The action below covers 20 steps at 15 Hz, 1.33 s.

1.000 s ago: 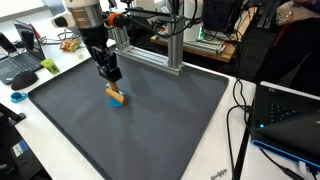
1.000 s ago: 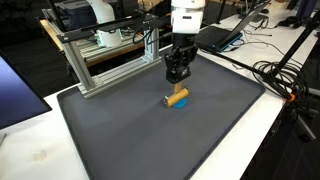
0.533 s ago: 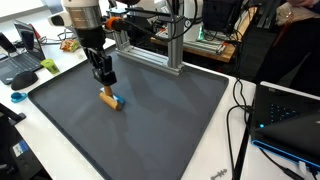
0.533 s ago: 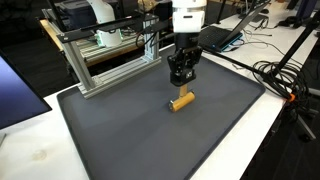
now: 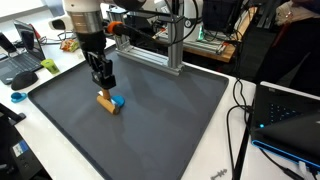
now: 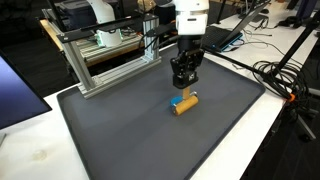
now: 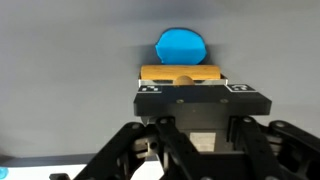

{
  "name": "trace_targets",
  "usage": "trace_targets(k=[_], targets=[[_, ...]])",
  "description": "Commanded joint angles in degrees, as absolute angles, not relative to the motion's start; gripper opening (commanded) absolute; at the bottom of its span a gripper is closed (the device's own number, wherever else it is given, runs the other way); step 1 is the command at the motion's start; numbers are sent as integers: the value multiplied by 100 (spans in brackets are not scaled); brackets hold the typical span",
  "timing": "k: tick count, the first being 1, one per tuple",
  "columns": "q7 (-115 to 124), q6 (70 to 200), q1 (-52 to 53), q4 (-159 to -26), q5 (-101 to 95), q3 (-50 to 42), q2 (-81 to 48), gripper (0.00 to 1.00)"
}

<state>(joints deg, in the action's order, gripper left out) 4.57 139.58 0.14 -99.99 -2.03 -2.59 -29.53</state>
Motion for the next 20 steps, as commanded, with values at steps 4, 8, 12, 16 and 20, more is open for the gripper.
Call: trace_targets(k=[4, 8, 12, 16, 20], targets=[[376, 13228, 133, -9998, -465, -256, -3115, 22], [263, 13061, 122, -9931, -502, -236, -3167, 22], [141, 13019, 89, -9926, -467, -207, -3188, 22], [52, 13028, 68, -9964, -455, -200, -3174, 22], [-42, 13032, 24, -9990, -409, -177, -3155, 22]])
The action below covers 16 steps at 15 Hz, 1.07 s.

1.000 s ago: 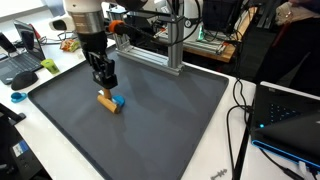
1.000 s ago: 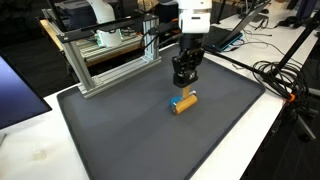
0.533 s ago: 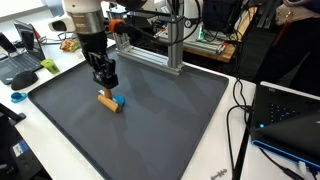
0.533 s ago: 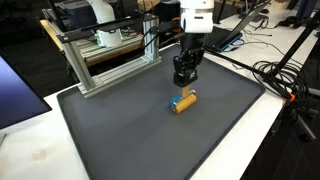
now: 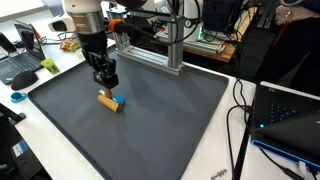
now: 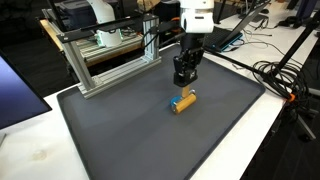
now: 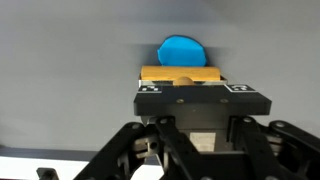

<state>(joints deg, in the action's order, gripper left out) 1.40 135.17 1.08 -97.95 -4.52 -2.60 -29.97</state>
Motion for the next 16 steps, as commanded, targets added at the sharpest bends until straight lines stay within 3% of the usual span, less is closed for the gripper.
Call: trace_targets(k=[1, 16], targets=[[-47, 13029, 19, -9995, -411, -182, -3151, 22], [-290, 13012, -79, -10126, -352, -147, -3025, 22]])
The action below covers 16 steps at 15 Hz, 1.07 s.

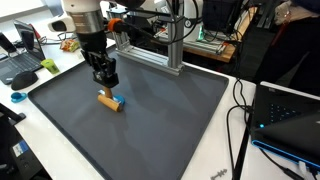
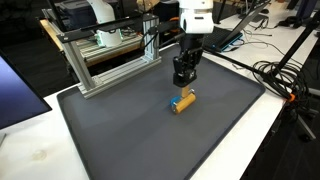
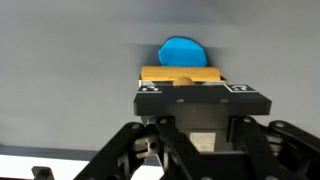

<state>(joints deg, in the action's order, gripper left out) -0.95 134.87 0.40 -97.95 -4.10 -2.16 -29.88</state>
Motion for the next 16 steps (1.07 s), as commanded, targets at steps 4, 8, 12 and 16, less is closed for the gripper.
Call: trace_targets(k=[4, 8, 12, 16], targets=[[-348, 12997, -98, -10174, -343, -141, -2966, 22], [-544, 13033, -172, -10279, -273, -86, -2886, 22], [-692, 13036, -246, -10327, -219, -54, -2854, 22], [-790, 13030, -278, -10387, -192, -45, -2802, 22]])
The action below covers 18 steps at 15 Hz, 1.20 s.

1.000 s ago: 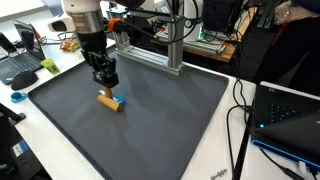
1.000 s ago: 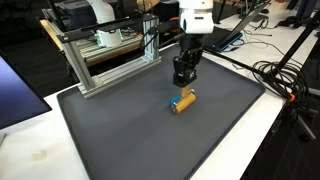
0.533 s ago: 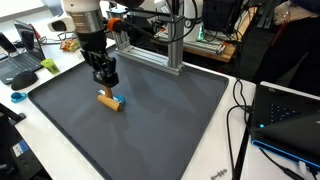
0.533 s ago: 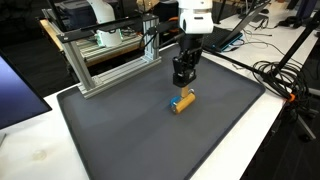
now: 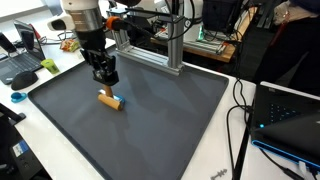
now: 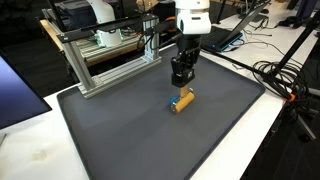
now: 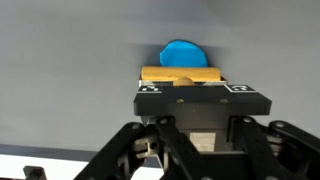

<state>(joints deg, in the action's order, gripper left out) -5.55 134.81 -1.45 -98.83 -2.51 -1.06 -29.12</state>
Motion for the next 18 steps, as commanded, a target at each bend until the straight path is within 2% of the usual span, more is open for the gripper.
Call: trace_targets(k=[1, 12, 18], targets=[[-815, 13029, -284, -10393, -190, -43, -2797, 22], [-823, 12968, -226, -10697, -301, -80, -2547, 22], [-1017, 11515, -224, -10667, -395, -80, -2478, 22]])
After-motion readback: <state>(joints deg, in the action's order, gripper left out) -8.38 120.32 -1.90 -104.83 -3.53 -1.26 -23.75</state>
